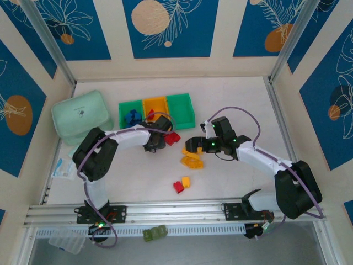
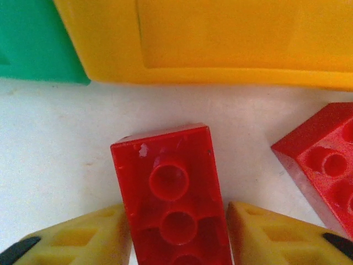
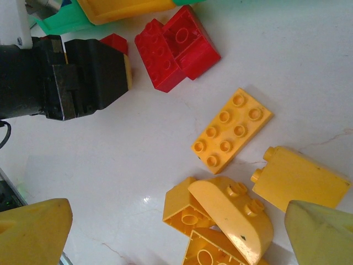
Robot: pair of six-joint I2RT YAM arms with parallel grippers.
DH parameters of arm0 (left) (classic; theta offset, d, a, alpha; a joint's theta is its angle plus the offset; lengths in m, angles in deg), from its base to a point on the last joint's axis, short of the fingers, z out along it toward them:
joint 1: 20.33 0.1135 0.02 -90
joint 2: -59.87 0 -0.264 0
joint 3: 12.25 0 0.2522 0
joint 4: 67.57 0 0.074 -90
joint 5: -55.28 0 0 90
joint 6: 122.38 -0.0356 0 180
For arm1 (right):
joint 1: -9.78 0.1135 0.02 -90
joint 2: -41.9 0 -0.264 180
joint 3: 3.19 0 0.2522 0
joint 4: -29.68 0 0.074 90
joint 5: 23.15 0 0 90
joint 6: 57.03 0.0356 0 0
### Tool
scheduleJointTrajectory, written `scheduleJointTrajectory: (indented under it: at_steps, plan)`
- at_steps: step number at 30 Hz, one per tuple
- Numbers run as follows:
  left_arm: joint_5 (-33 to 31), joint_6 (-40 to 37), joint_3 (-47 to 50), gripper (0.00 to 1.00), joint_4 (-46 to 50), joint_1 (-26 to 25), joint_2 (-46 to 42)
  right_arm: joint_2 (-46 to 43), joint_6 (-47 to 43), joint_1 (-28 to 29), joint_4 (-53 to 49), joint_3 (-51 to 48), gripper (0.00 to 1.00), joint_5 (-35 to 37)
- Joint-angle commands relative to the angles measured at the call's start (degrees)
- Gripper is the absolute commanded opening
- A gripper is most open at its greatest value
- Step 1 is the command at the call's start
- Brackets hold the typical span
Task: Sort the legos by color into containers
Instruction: Pick up the lego from the center of the table, then place the lego in the container.
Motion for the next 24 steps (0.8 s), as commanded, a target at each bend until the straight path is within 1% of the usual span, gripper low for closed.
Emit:
scheduleJointTrajectory:
  at_steps: [1,5,8,14,17,21,24]
  plan:
    - [2.3,-1.0,1.4,0.43,-0.6,0.6,-0.9,0.9,-0.4,-0.2,-0.1,1.4,0.99,-2.4]
    - [4.0,-1.8,3.8,0.31,-1.1,0.5,-3.9,1.2,-1.1,-0.1,-1.1,2.5,0.99,-2.3]
    - [4.3,-3.5,5.8,0.26,-0.8,0.1,-6.9,1.2,-1.9,0.2,-1.7,3.1,0.99,-2.4]
    - [4.7,-7.2,6.7,0.24,2.5,0.0,-14.3,2.6,-3.4,2.1,-3.3,6.1,0.99,-1.4]
    - [3.9,-10.7,3.8,0.24,4.3,0.1,-17.3,3.8,-3.7,3.4,-3.8,8.0,0.99,-0.5]
    - [2.4,-15.0,-2.7,0.24,6.2,1.3,-16.4,4.8,-3.0,4.2,-2.9,9.5,0.99,-0.3]
    - [2.3,-17.1,-7.5,0.24,6.0,3.4,-12.9,5.3,-2.3,4.5,-2.6,10.5,0.99,0.4]
